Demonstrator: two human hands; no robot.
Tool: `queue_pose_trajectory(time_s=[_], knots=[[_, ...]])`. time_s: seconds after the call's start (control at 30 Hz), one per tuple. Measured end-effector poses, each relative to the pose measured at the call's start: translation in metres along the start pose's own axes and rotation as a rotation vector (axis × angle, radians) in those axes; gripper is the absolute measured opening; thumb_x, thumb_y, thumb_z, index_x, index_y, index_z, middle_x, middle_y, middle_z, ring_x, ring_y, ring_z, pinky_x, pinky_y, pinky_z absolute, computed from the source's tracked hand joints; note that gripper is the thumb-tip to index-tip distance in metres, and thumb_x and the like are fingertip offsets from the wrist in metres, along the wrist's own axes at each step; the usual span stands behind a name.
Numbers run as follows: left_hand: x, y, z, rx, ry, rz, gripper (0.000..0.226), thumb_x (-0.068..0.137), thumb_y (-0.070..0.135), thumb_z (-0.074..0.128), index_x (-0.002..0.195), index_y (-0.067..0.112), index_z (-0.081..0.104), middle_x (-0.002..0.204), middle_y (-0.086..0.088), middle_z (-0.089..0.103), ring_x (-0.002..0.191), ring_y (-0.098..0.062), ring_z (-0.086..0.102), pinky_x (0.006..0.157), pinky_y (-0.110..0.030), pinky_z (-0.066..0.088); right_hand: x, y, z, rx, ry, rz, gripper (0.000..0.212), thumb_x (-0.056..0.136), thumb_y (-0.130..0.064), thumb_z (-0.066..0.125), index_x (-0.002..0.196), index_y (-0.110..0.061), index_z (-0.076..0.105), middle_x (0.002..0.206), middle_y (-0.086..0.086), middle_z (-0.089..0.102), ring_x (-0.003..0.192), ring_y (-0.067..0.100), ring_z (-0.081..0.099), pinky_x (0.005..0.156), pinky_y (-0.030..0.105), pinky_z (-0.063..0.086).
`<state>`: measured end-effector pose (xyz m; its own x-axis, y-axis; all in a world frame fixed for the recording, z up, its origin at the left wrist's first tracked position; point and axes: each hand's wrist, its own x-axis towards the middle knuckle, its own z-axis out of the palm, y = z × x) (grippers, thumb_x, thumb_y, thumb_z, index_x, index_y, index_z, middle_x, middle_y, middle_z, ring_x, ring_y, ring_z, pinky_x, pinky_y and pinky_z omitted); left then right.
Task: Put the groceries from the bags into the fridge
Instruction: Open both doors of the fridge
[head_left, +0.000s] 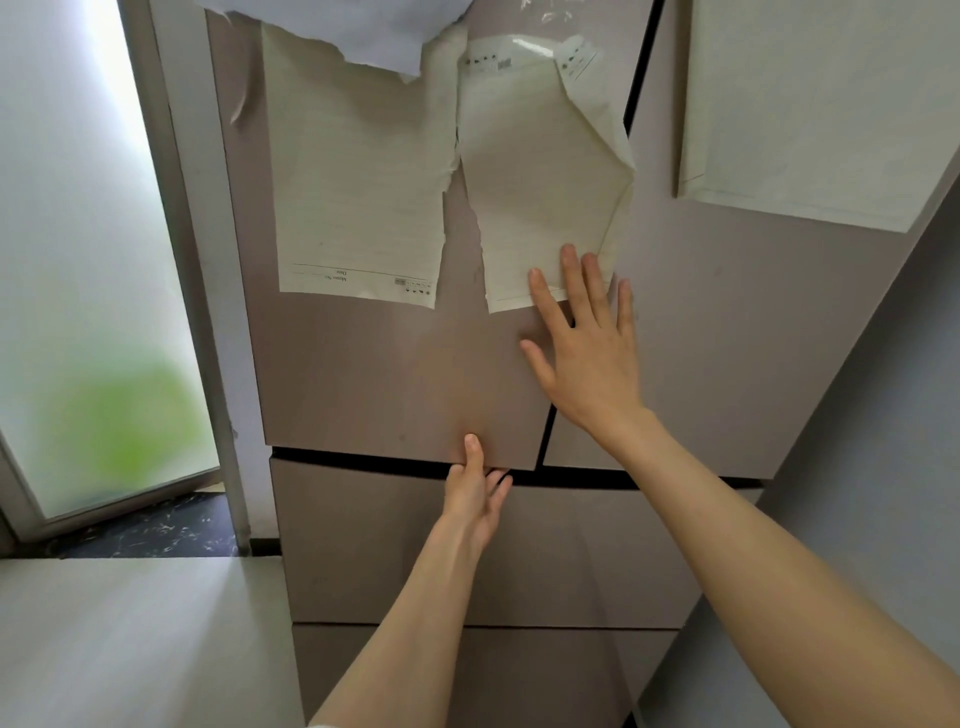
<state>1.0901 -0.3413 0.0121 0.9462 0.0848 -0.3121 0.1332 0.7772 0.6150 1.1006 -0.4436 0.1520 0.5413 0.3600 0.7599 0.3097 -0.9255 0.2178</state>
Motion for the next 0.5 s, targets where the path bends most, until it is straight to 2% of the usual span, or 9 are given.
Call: queue_pose_trajectory(time_s=[0.23,0.33,0.5], knots=[[-0.009,0.000,0.006,-0.002,0.035,0.030,0.062,0.095,0.036,0.043,0.141,0.001,0.021,0.145,-0.020,0.034,0.133,-0.031,0.038,0.108,-0.037,0.036,-0.011,0.003,0.002,-0.044,-0.018,-0.011,0.073,0.086,-0.040,0.056,0.148,-0.022,0.020,0.156,0.012,0.013,0.144,0.032,0.012,0.113,0.055,0.007],[-0.017,-0.004,0.000,0.046,0.055,0.041,0.060,0.096,0.036,0.042,0.140,0.000,0.024,0.144,-0.019,0.036,0.131,-0.030,0.040,0.108,-0.037,0.036,-0.018,0.000,0.001,-0.023,0.057,-0.033,0.073,0.084,-0.037,0.060,0.146,-0.022,0.025,0.155,0.013,0.017,0.143,0.033,0.015,0.112,0.057,0.011],[-0.036,0.001,-0.016,0.099,0.032,0.015,0.063,0.095,0.037,0.043,0.143,0.002,0.023,0.146,-0.018,0.035,0.132,-0.029,0.038,0.104,-0.035,0.036,-0.032,-0.014,-0.014,-0.026,0.133,-0.058,0.074,0.080,-0.032,0.064,0.145,-0.020,0.030,0.154,0.014,0.021,0.142,0.033,0.012,0.112,0.056,0.007]])
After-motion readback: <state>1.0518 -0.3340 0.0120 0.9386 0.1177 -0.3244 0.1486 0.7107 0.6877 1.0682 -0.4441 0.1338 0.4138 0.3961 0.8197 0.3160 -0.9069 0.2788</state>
